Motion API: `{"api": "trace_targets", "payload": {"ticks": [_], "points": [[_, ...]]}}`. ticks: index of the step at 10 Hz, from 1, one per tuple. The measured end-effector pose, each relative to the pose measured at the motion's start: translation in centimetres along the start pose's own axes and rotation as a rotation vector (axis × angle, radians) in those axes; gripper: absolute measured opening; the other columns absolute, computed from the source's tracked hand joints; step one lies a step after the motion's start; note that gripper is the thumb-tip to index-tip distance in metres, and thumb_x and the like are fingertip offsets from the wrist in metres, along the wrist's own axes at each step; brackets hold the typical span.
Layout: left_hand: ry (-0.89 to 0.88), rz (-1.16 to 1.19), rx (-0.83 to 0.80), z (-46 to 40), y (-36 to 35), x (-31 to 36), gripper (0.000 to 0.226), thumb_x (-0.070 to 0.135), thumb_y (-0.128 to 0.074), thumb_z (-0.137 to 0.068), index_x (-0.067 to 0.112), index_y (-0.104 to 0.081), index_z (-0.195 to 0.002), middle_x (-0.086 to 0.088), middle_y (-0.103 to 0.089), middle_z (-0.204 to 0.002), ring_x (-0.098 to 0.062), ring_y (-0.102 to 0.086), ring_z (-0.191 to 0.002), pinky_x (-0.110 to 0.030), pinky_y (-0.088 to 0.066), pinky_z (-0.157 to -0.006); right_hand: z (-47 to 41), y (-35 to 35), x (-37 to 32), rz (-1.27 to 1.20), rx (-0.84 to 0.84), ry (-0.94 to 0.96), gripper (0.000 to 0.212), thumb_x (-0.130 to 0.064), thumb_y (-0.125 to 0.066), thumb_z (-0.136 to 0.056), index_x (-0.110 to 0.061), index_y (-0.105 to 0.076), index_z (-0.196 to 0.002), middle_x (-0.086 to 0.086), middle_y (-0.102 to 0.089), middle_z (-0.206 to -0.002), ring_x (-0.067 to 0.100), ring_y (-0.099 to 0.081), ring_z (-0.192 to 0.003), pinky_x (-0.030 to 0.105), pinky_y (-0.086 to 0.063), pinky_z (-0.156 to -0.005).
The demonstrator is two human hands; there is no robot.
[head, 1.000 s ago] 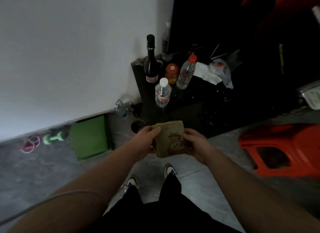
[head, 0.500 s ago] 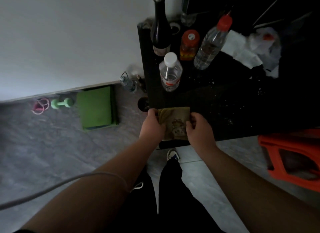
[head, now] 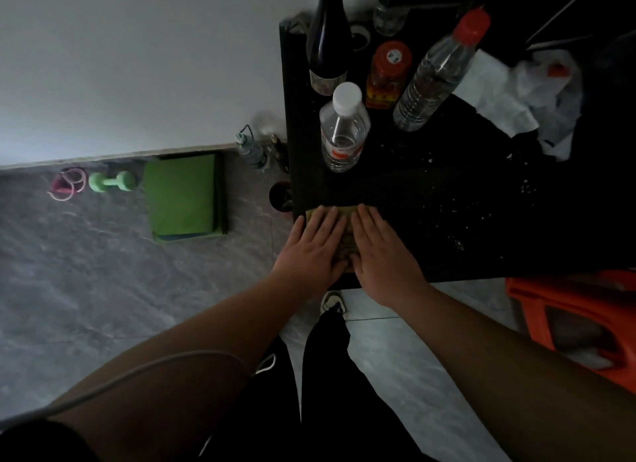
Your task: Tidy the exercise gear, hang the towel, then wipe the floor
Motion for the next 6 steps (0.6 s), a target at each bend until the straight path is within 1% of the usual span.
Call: {"api": "trace_targets", "payload": {"ticks": [1, 2, 3, 4, 5, 6], "points": [[0.012, -0.010, 0.018, 0.1, -0.8, -0.1, 0.075, 0.062, -0.020, -0.098, 0.022, 0.003, -0.157, -0.003, 0.002, -0.166, -0.024, 0.011, -0.151, -0.053, -0.001, -0.122, -0.1, -0.5, 0.3, 0.024, -0.008, 0.016, 0.072, -0.044, -0.025, -0.102, -0.007, 0.006, -0.155, 0.012, 0.012, -0.164, 0.025, 0.012, -0.151, 0.043, -0.011, -0.123], [0.057, 0.002, 0.017, 0.5, -1.3, 0.4, 0.075, 0.062, -0.018, -0.098, 0.022, 0.004, -0.157, -0.004, 0.006, -0.165, -0.024, 0.016, -0.150, -0.054, 0.004, -0.121, 0.1, -0.3, 0.3, 0.066, -0.006, 0.051, 0.071, -0.044, -0.024, -0.102, -0.007, 0.006, -0.155, 0.012, 0.011, -0.164, 0.025, 0.011, -0.151, 0.044, -0.011, -0.123], [0.081, -0.011, -0.025, 0.6, -1.5, 0.5, 0.074, 0.064, -0.014, -0.098, 0.024, 0.012, -0.156, -0.001, 0.013, -0.164, -0.023, 0.020, -0.149, -0.056, 0.006, -0.120, 0.3, 0.0, 0.3, 0.099, -0.026, 0.055, 0.071, -0.045, -0.023, -0.102, -0.008, 0.007, -0.155, 0.011, 0.012, -0.164, 0.025, 0.011, -0.151, 0.045, -0.010, -0.123], [0.086, -0.019, -0.075, 0.5, -0.4, 0.4, 0.073, 0.064, -0.011, -0.098, 0.027, 0.016, -0.154, 0.001, 0.015, -0.164, -0.021, 0.022, -0.149, -0.058, 0.009, -0.119, 0.2, 0.6, -0.3, 0.118, -0.081, 0.020, 0.072, -0.045, -0.023, -0.102, -0.009, 0.010, -0.155, 0.011, 0.016, -0.164, 0.025, 0.014, -0.151, 0.044, -0.008, -0.123], [0.085, 0.033, -0.044, 1.7, 2.2, -0.2, 0.068, 0.057, -0.019, -0.100, 0.027, 0.003, -0.157, -0.001, 0.005, -0.166, -0.023, 0.014, -0.151, -0.055, 0.004, -0.121, 0.2, 2.5, -1.1, 0.065, -0.110, -0.026, 0.072, -0.043, -0.029, -0.102, -0.010, 0.006, -0.156, 0.009, 0.011, -0.165, 0.025, 0.011, -0.151, 0.044, -0.007, -0.124], [0.195, 0.134, 0.022, 5.3, 5.1, -2.6, 0.068, 0.051, -0.026, -0.099, 0.027, -0.001, -0.157, -0.002, -0.002, -0.166, -0.023, 0.005, -0.152, -0.049, -0.002, -0.123, 1.1, 5.8, -3.3, 0.008, 0.009, 0.008, 0.070, -0.038, -0.039, -0.100, -0.013, -0.008, -0.157, 0.008, -0.006, -0.165, 0.025, -0.002, -0.152, 0.044, -0.013, -0.123]]}}
Point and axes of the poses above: each hand's wrist, its own z-axis away from the middle knuckle, its own y-axis out of the back of the hand, x = y × z, the point moved 5 cm from there along -z, towards the middle knuckle
